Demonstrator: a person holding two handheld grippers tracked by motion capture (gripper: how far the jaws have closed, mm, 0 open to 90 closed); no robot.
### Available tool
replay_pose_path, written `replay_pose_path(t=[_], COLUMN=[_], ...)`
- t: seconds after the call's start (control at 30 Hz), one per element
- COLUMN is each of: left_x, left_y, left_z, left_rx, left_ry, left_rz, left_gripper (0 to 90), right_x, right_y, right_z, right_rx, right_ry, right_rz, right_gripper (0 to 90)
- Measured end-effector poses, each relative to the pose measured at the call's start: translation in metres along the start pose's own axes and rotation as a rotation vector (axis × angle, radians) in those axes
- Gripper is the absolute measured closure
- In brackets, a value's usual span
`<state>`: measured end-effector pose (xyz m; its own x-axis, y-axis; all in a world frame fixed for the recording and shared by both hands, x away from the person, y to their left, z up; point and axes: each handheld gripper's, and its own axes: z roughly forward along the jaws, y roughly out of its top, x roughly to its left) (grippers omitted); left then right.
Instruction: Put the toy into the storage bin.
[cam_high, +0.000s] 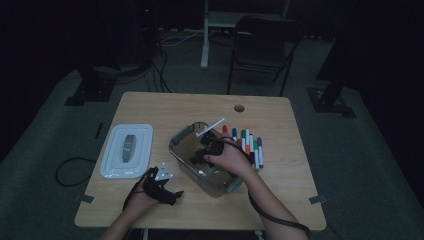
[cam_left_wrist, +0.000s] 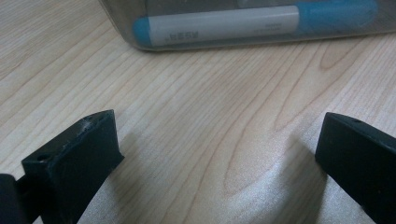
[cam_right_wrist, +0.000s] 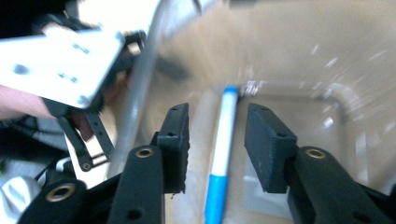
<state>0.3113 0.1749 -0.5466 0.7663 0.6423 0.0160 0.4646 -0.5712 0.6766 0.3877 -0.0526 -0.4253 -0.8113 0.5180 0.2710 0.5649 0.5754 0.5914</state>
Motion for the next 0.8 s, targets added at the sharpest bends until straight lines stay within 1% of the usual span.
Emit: replay_pose_path(t=[0.07, 0.13, 0.17, 0.3, 0.33, 0.37, 0.4, 0.43, 0.47, 0.5, 0.57, 0.7, 0.8], left_x=[0.000, 0.000, 0.000, 0.000, 0.000, 0.000, 0.000, 0.000, 0.000, 0.000, 0.000, 0.000, 0.000], left_y=[0.000, 0.000, 0.000, 0.000, 0.000, 0.000, 0.000, 0.000, 0.000, 0.000, 0.000, 0.000, 0.000], left_z=[0.000, 0.000, 0.000, 0.000, 0.000, 0.000, 0.000, 0.000, 0.000, 0.000, 0.000, 0.000, 0.000], left_rx=[-0.001, -0.001, -0.001, -0.001, -0.001, -0.001, -0.001, -0.001, -0.004, -0.004, -0.004, -0.004, -0.004], left_ry=[0.001, 0.001, 0.001, 0.001, 0.001, 0.001, 0.001, 0.001, 0.001, 0.001, 0.002, 0.002, 0.002], left_rz=[-0.001, 0.000, -0.001, -0.001, -0.001, 0.000, -0.001, -0.001, -0.003, -0.002, -0.003, -0.003, -0.003], left_gripper=[0.4, 0.4, 0.4, 0.4, 0.4, 0.4, 0.4, 0.4, 0.4, 0.4, 0.4, 0.4, 0.4], right_x=[0.000, -0.002, -0.004, -0.015, -0.018, -0.021, -0.025, -0.025, -0.028, -0.035, -0.041, -0.055, -0.066], right_y=[-0.002, -0.005, -0.006, -0.015, -0.017, -0.020, -0.023, -0.023, -0.026, -0.032, -0.037, -0.048, -0.058], right_z=[-0.015, -0.028, -0.035, -0.056, -0.061, -0.065, -0.068, -0.068, -0.072, -0.079, -0.085, -0.096, -0.105], right_rx=[-0.050, -0.105, -0.117, -0.207, -0.240, -0.261, -0.277, -0.277, -0.296, -0.313, -0.336, -0.373, -0.392], right_ry=[-0.003, -0.017, -0.026, -0.076, -0.093, -0.107, -0.116, -0.116, -0.136, -0.189, -0.204, -0.264, -0.303], right_rz=[-0.006, -0.007, -0.005, 0.005, 0.011, 0.021, 0.028, 0.028, 0.037, 0.039, 0.058, 0.084, 0.118], right_gripper=[57.5, 57.3, 56.7, 55.4, 54.5, 51.7, 51.6, 51.6, 51.7, 50.4, 48.7, 46.2, 46.7])
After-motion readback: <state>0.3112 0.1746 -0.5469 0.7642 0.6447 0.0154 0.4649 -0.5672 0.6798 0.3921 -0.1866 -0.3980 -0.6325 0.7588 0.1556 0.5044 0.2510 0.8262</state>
